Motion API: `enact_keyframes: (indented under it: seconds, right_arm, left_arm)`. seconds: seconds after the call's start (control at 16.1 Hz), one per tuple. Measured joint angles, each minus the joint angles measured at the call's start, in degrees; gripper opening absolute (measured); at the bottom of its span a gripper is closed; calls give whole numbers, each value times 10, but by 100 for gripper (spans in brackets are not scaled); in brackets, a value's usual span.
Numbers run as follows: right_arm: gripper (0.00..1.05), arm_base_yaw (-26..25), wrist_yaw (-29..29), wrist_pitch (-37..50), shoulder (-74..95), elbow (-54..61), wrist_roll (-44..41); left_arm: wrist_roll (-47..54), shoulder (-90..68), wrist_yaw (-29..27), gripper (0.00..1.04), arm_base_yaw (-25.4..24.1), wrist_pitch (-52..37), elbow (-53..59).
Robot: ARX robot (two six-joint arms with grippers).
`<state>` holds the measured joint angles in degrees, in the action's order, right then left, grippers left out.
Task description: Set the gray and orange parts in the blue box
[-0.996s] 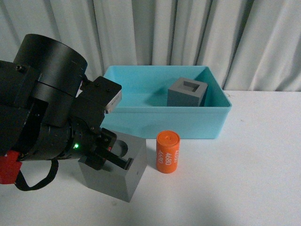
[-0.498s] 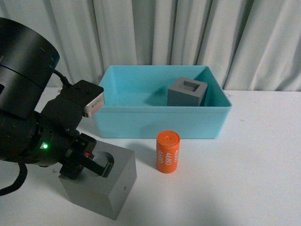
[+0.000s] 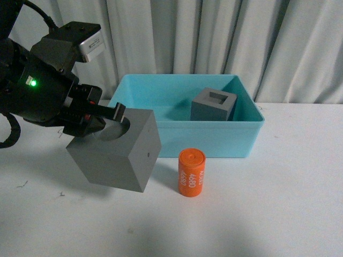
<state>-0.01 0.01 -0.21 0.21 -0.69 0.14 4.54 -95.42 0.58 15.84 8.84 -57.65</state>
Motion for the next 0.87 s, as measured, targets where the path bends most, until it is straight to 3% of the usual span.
enact_keyframes:
  seconds: [0.37,0.68,0.87]
  right_arm:
    - [98,0,0,0,0,0,0]
    - [98,0,0,0,0,0,0]
    - [98,0,0,0,0,0,0]
  left_arm:
    - [-72,12,13,17,51,67,-154]
    - [-104,-99,-52,17,76,116,-300]
    - [-117,-173,-80,17,68,136,-382]
